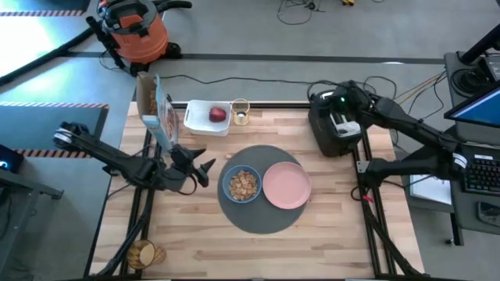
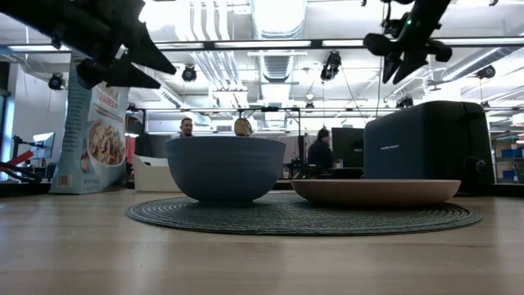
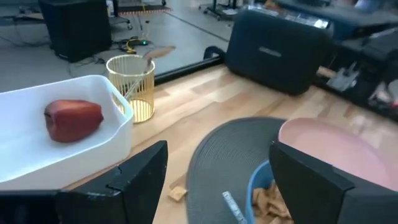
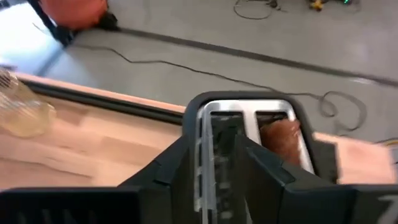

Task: Arrange a breakfast setting
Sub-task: Put the toasted bread on the pink plate on the gray mat

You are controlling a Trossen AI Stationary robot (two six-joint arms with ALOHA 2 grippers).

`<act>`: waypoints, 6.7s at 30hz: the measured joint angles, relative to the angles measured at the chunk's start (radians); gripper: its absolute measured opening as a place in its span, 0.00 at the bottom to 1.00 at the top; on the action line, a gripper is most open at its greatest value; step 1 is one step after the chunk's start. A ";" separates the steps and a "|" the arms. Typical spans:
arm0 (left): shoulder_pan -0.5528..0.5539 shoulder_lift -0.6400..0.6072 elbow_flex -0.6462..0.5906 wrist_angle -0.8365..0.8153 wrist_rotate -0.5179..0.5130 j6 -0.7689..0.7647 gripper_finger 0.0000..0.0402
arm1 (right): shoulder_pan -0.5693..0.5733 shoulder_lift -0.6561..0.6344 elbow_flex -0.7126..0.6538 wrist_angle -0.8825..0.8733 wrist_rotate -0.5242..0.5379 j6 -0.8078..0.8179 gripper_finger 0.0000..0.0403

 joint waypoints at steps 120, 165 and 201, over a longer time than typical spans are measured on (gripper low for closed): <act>-0.074 -0.094 -0.011 -0.187 0.026 -0.076 0.58 | -0.255 0.390 0.176 -0.254 0.005 0.051 0.03; -0.072 -0.094 0.016 -0.166 -0.009 -0.118 0.58 | 0.344 0.265 0.446 -0.347 -0.467 0.022 0.03; -0.074 -0.094 0.016 -0.125 0.000 -0.118 0.58 | 0.737 0.440 -0.117 0.242 -0.028 -0.324 0.03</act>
